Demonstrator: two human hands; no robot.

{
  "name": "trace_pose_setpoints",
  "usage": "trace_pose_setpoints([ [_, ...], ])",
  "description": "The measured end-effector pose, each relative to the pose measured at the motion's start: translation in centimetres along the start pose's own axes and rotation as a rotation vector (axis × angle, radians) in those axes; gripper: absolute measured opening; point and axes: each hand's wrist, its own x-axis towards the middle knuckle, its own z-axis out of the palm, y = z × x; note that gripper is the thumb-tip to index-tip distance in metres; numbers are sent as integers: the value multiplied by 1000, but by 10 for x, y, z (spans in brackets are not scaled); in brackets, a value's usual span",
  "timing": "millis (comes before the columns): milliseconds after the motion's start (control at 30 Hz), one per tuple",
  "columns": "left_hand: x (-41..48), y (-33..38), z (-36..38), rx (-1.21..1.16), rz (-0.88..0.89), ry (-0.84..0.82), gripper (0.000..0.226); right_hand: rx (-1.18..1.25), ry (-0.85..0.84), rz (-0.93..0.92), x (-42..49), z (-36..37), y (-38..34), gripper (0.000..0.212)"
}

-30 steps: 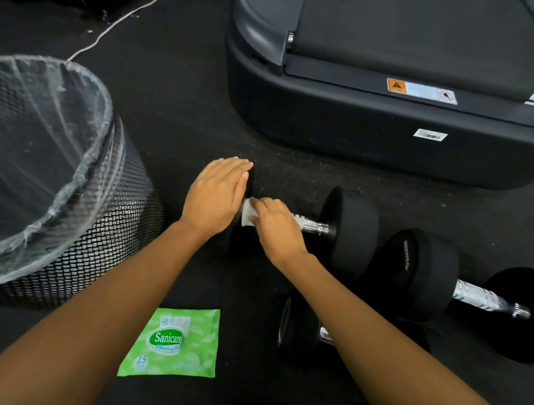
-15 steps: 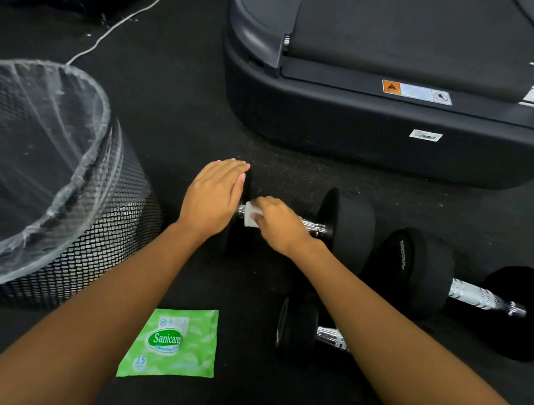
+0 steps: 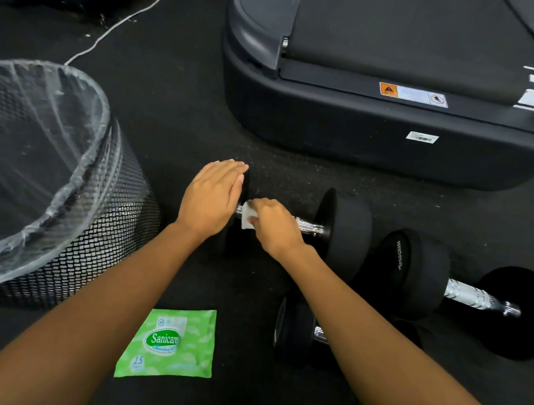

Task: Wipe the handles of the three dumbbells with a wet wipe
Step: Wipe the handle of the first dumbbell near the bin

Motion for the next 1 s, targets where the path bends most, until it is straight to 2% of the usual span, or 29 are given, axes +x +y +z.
trace_pose_setpoints([
  [233, -1, 1, -1, 7, 11, 3, 47, -11, 116, 46, -22, -4, 12, 41],
  [633, 1, 0, 0, 15, 8, 10, 45, -27, 189, -60, -6, 19, -12, 39],
  [700, 0, -1, 0, 23, 14, 15, 44, -75, 191, -92, -10, 23, -10, 43],
  [867, 2, 0, 1, 21, 17, 8, 45, 15, 163, -81, -3, 15, -8, 30],
  [1000, 3, 0, 1, 14, 3, -3, 47, -24, 59, -71, 2, 7, 3, 35],
])
